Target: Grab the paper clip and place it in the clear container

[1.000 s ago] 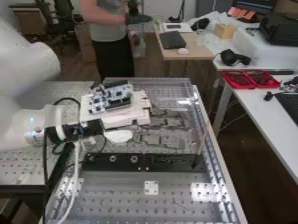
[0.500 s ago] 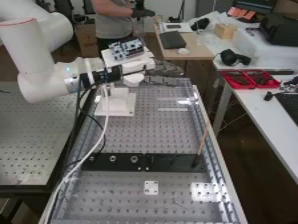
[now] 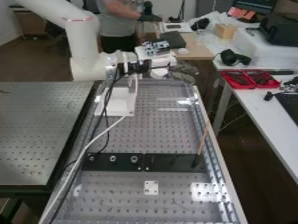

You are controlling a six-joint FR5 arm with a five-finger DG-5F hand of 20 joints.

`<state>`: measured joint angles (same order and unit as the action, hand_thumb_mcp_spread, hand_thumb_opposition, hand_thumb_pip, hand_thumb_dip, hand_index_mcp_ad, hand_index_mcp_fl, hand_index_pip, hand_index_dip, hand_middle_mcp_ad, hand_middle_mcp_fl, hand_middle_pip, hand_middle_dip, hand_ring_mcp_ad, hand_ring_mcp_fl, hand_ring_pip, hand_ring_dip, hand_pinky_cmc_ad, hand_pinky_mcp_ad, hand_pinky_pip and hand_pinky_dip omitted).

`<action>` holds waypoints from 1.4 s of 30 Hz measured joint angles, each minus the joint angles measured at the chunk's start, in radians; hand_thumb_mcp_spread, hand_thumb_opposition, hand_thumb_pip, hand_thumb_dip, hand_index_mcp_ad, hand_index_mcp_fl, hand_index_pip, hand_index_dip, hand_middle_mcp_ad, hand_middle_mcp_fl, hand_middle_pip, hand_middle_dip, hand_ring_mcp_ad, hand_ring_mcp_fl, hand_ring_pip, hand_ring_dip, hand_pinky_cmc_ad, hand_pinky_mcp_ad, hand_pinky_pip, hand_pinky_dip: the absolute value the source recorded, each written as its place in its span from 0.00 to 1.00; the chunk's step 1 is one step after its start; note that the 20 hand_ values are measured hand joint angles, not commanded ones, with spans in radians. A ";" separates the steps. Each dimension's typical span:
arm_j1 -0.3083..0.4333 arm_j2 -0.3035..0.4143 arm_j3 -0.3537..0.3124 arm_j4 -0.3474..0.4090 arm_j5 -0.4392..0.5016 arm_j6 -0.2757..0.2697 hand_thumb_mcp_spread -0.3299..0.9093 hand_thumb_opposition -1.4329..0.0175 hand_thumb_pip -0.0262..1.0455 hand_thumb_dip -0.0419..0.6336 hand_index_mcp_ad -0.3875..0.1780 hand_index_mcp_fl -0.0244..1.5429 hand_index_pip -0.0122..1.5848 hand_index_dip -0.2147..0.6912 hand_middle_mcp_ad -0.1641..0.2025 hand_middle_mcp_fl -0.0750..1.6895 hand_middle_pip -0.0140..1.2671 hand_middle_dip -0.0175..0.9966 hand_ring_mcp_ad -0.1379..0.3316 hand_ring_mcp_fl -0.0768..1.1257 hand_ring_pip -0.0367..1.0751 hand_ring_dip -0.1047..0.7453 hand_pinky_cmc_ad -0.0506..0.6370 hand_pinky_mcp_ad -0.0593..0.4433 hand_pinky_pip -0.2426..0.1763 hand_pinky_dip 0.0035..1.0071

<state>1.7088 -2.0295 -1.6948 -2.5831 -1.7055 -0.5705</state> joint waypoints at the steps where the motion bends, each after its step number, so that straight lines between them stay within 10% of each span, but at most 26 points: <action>1: 0.010 -0.014 0.011 -0.008 0.020 -0.007 0.65 0.30 0.51 0.48 0.44 0.58 0.69 0.35 0.43 0.23 0.10 0.22 0.43 0.20 0.13 0.26 0.55 0.67 0.78 0.19; 25: 0.048 -0.145 0.138 -0.172 0.153 -0.007 0.66 0.32 0.51 0.49 0.43 0.53 0.68 0.37 0.43 0.21 0.10 0.22 0.43 0.19 0.13 0.26 0.55 0.70 0.77 0.19; 27: 0.044 -0.144 0.144 -0.188 0.150 -0.003 0.66 0.34 0.51 0.49 0.44 0.37 0.62 0.36 0.44 0.18 0.11 0.22 0.44 0.16 0.13 0.26 0.55 0.71 0.77 0.21; 42: 0.010 -0.018 0.036 -0.125 0.176 0.022 0.62 0.41 0.54 0.48 0.43 0.23 0.57 0.34 0.48 0.15 0.10 0.22 0.45 0.12 0.13 0.26 0.55 0.71 0.63 0.32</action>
<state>1.7191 -2.0478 -1.6591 -2.7080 -1.5297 -0.5485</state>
